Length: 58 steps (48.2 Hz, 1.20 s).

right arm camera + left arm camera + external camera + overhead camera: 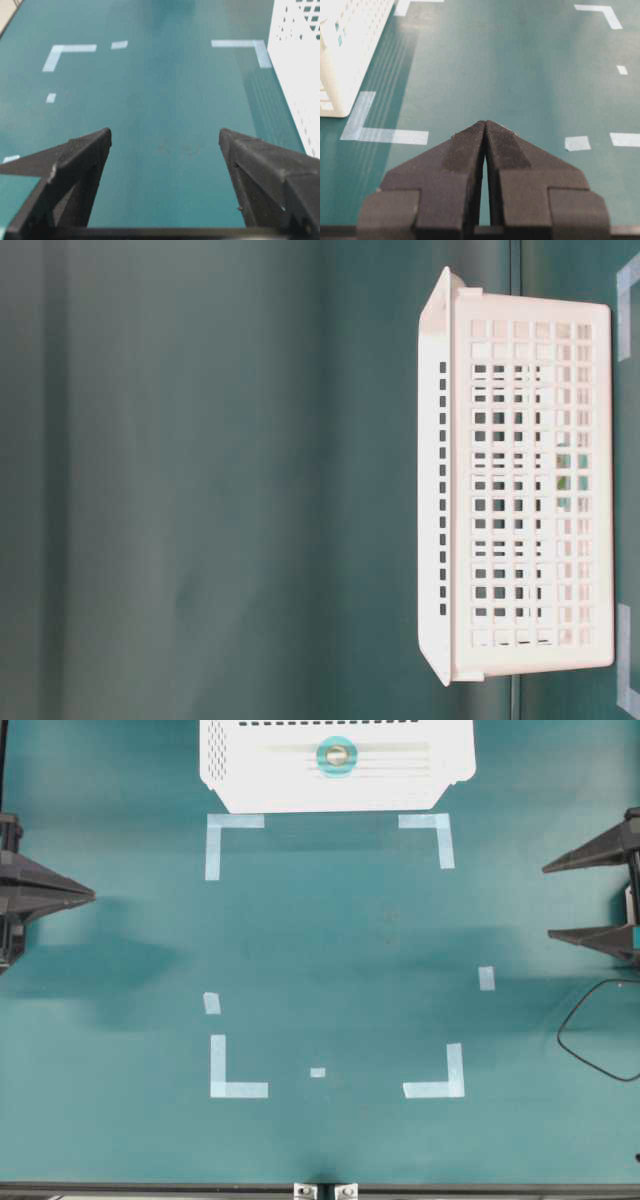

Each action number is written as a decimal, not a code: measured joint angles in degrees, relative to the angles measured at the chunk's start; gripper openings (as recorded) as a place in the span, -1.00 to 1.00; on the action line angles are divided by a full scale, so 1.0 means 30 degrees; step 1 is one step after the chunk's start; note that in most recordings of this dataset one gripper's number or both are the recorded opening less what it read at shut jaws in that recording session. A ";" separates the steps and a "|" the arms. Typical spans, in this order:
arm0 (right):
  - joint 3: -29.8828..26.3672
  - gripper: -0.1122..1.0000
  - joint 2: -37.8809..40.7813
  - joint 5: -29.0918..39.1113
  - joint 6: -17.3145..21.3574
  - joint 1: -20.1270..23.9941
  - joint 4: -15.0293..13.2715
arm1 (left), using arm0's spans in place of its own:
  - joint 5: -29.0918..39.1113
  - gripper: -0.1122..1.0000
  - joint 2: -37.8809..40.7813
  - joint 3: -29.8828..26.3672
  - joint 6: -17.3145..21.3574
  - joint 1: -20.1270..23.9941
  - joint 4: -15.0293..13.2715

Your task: Put the tape into the white basket.

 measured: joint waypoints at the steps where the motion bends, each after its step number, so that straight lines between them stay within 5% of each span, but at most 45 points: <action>1: 0.0088 0.88 -0.0088 0.0000 0.0029 0.0029 0.0000 | 0.0000 -0.99 0.0000 0.0000 0.0000 0.0000 0.0000; 58: 0.2812 0.88 -0.0439 0.0322 0.0029 0.0000 -0.0088 | 0.0000 -0.99 0.0000 0.0000 0.0000 0.0000 0.0000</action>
